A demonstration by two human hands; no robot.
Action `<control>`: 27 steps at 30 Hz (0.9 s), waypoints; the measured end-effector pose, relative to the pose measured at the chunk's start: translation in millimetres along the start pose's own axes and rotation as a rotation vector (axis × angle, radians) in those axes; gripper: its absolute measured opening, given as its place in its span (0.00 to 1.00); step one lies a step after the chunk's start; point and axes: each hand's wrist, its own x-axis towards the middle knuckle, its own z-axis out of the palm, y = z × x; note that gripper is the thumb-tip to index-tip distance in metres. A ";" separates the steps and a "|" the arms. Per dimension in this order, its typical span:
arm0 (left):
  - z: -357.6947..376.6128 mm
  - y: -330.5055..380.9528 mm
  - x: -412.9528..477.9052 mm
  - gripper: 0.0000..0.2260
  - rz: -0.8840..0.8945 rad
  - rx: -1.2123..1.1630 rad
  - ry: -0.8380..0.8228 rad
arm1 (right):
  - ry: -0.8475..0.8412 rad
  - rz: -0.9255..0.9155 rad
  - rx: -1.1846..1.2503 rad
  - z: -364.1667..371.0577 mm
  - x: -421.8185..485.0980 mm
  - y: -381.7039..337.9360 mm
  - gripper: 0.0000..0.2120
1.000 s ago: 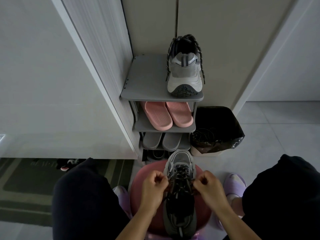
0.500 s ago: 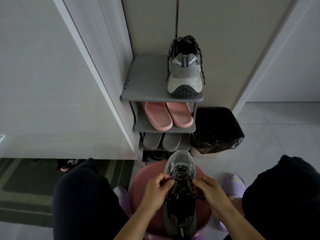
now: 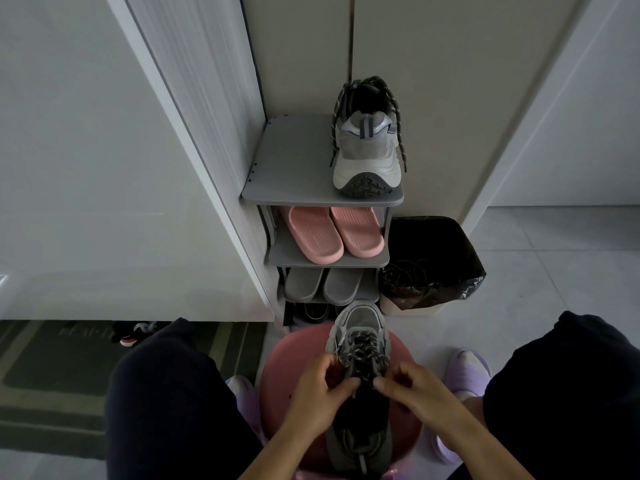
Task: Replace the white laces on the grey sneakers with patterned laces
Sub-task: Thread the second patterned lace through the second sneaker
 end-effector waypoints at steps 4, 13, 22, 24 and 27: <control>1.3 1.1 1.2 0.07 0.014 0.028 0.063 | -0.002 -0.062 -0.139 1.1 -0.5 -1.9 0.09; -9.3 21.7 -18.4 0.09 0.190 0.668 0.040 | 0.001 -0.136 -0.272 1.0 -3.5 -9.1 0.09; -19.1 16.5 -13.9 0.14 -0.066 -0.223 -0.048 | 0.015 0.020 0.294 1.7 -9.3 -10.1 0.11; -19.4 12.9 -15.9 0.14 -0.101 -0.269 -0.051 | 0.020 0.035 0.314 -4.3 -7.8 -9.0 0.12; -20.3 13.9 -15.0 0.13 -0.109 -0.281 -0.043 | 0.038 0.054 0.309 -13.2 -4.4 -7.1 0.12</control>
